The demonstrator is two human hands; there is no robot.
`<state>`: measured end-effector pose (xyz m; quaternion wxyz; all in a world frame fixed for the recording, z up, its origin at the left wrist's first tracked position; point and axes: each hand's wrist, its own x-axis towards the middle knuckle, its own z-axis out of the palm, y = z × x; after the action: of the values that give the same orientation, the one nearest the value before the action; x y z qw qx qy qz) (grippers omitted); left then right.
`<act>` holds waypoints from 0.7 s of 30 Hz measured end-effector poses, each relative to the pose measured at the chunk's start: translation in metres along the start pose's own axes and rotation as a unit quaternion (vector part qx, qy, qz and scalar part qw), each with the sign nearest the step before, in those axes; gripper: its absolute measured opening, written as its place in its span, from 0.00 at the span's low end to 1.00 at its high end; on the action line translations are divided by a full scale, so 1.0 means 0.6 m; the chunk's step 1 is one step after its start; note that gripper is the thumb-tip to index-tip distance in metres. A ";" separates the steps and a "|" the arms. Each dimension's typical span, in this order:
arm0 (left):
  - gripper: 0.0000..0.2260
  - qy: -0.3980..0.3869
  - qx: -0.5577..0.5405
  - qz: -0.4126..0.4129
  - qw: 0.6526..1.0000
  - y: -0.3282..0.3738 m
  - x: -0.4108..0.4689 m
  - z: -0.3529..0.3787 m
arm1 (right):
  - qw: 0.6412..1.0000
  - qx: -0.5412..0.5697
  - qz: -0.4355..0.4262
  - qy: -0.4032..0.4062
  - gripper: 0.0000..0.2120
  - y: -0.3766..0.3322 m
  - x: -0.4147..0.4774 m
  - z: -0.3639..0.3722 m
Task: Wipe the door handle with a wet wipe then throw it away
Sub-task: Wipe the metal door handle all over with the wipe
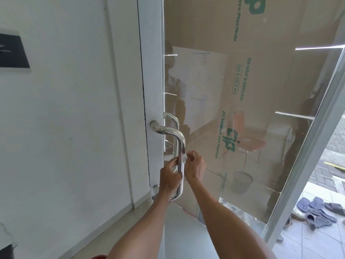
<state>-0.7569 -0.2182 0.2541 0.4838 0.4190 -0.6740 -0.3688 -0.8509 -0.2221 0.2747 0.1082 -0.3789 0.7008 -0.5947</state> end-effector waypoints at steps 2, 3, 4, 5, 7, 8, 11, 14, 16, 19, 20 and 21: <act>0.18 0.015 0.016 0.014 1.000 0.000 0.001 -0.003 | 0.999 -0.024 0.010 -0.039 0.14 0.024 -0.014 0.003; 0.21 0.045 0.037 0.023 0.998 0.000 0.003 -0.007 | 0.997 -0.033 0.011 -0.062 0.13 0.032 -0.017 0.003; 0.22 0.092 0.060 0.032 0.993 0.002 0.007 -0.012 | 0.996 -0.035 0.007 -0.079 0.12 0.035 -0.018 0.002; 0.23 0.146 0.077 0.039 0.985 0.006 0.013 -0.021 | 0.996 -0.028 -0.002 -0.088 0.10 0.031 -0.018 0.002; 0.25 0.230 0.094 0.063 0.967 0.022 0.032 -0.045 | 0.996 -0.001 -0.031 -0.081 0.11 0.005 -0.011 0.002; 0.26 0.253 0.098 0.080 0.959 0.033 0.044 -0.061 | 0.996 0.020 -0.050 -0.074 0.11 -0.016 -0.007 0.002; 0.28 0.272 0.116 0.122 0.947 0.070 0.082 -0.109 | 0.986 0.077 -0.134 -0.054 0.11 -0.088 0.005 0.003; 0.28 0.242 0.171 0.146 0.944 0.098 0.120 -0.148 | 0.971 0.056 -0.223 -0.064 0.15 -0.127 0.004 0.009; 0.27 0.193 0.206 0.137 0.949 0.109 0.137 -0.165 | 0.964 0.015 -0.256 -0.065 0.18 -0.117 -0.004 0.014; 0.26 0.144 0.250 0.139 0.947 0.111 0.145 -0.180 | 0.973 0.009 -0.225 -0.044 0.20 -0.075 -0.017 0.012; 0.26 0.137 0.260 0.144 0.945 0.108 0.144 -0.185 | 0.976 0.013 -0.211 -0.044 0.21 -0.063 -0.021 0.010; 0.26 0.130 0.269 0.151 0.942 0.104 0.144 -0.188 | 0.978 0.012 -0.203 -0.048 0.21 -0.054 -0.024 0.009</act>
<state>-0.6771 -0.2845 0.3694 0.4868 0.4715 -0.7343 -0.0389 -0.8246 -0.2168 0.2985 0.0231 -0.5397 0.5963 -0.5939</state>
